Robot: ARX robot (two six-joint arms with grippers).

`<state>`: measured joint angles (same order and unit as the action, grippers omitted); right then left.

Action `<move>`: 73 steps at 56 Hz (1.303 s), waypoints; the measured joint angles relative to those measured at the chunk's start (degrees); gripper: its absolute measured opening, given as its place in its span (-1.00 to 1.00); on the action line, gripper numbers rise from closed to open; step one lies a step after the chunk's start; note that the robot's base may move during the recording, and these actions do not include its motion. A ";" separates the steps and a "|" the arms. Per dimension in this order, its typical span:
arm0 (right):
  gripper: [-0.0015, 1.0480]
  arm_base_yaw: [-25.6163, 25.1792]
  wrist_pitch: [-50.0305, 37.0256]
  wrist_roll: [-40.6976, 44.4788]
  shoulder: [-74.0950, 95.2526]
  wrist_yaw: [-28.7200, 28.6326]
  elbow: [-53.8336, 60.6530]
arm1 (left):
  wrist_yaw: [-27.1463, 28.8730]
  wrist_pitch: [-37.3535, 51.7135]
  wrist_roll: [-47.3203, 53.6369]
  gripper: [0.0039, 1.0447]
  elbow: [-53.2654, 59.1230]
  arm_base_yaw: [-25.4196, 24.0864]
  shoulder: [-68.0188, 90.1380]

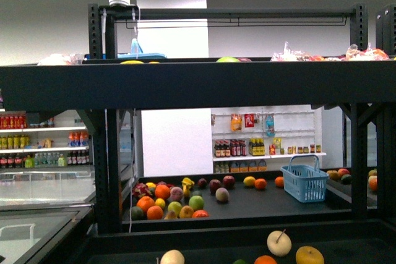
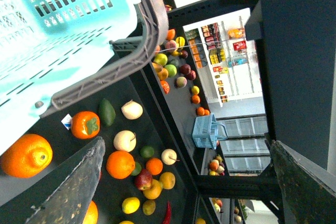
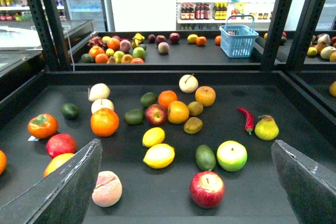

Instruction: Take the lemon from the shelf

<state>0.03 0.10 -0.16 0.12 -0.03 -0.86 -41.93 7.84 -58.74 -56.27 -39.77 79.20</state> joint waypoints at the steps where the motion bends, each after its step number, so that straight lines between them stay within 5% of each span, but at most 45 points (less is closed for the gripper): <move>1: 0.86 0.00 0.00 0.00 0.00 0.00 0.00 | 0.13 -0.22 -0.22 0.85 -1.14 0.00 1.40; 51: 0.86 0.00 0.00 0.00 0.00 0.00 0.00 | 6.03 11.02 -9.81 0.85 -24.55 3.69 30.42; 73: 0.86 0.00 0.00 0.00 0.00 0.02 0.00 | 7.56 10.16 -7.54 -0.35 -27.71 4.13 33.22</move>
<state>0.03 0.10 -0.16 0.12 -0.01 -0.86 -34.37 18.00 -66.28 -83.99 -35.64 112.42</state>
